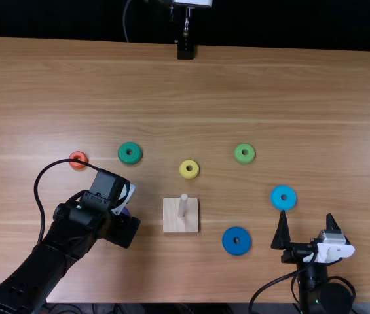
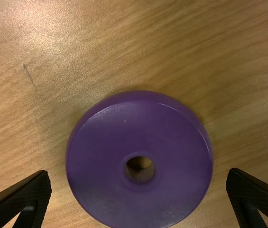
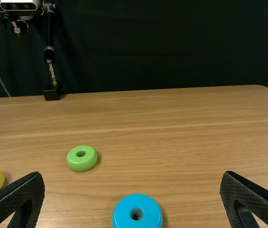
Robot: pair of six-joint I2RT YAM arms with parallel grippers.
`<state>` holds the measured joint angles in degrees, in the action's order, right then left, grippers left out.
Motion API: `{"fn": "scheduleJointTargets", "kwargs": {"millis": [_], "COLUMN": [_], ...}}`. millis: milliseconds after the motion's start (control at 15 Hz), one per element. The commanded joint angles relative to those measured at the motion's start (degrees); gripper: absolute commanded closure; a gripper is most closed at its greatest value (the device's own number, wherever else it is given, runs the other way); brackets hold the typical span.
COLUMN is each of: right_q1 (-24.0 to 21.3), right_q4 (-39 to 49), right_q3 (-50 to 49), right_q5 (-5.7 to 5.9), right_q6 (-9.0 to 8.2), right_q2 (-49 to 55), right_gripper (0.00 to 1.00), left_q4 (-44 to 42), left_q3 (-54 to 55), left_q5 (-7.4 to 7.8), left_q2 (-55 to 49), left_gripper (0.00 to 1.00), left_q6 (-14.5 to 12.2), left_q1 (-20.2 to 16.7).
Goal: Build the Hanoi tower: stack the rings onto the peg from bottom to top in this color order: purple, dark blue, light blue, dark green, light green, yellow, orange.
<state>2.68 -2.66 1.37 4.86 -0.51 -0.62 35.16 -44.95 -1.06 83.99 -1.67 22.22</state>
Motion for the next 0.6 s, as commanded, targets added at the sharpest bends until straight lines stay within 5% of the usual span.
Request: {"fn": "scheduleJointTargets", "kwargs": {"millis": [0, 533], "right_q1": [-0.6, -0.6], "right_q4": [0.2, 0.2], "right_q3": [-0.5, -0.5], "right_q5": [-0.33, -0.33], "right_q6": [-0.12, -0.12], "right_q2": [0.6, 0.6], "right_gripper": [0.00, 0.00], "left_q4": [-0.2, -0.4], "left_q3": [-2.5, -3.3], "left_q5": [0.53, 0.53], "left_q2": [1.5, 3.2], "left_gripper": [0.00, 0.00], "left_q6": [-0.9, -1.0], "left_q1": [1.2, 1.4]}}
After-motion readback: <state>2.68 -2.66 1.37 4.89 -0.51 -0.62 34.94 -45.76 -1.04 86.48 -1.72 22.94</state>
